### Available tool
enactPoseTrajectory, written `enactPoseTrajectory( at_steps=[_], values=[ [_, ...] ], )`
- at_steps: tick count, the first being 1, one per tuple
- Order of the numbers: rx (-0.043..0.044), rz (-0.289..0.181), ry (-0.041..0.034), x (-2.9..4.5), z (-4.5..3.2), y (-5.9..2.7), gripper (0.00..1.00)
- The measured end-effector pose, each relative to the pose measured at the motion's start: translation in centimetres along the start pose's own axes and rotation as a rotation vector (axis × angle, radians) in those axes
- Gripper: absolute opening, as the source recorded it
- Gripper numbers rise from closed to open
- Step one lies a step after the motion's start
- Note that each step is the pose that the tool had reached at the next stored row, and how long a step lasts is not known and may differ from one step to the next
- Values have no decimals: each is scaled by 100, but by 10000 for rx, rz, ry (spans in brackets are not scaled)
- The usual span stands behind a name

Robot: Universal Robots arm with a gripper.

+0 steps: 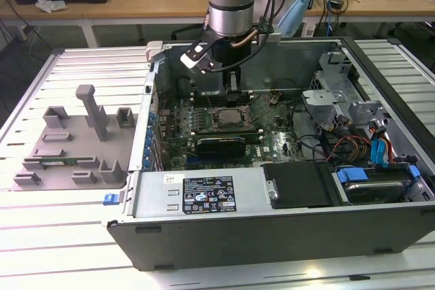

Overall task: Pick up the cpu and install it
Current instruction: 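Close the cpu cover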

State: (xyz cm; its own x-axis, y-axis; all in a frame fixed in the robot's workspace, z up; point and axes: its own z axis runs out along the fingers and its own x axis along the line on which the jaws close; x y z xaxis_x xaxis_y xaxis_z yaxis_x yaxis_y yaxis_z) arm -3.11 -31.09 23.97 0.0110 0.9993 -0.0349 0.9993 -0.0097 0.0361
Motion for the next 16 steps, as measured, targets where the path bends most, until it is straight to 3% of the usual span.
enactPoseTrajectory(
  at_steps=[1,7,10,16],
  values=[
    [-1,-1,-25,2,-151,6,11],
    [0,-1,-25,-6,-367,13,11],
    [0,-1,-25,-7,-423,15,11],
    [0,-1,-26,-8,-425,32,11]
  ],
)
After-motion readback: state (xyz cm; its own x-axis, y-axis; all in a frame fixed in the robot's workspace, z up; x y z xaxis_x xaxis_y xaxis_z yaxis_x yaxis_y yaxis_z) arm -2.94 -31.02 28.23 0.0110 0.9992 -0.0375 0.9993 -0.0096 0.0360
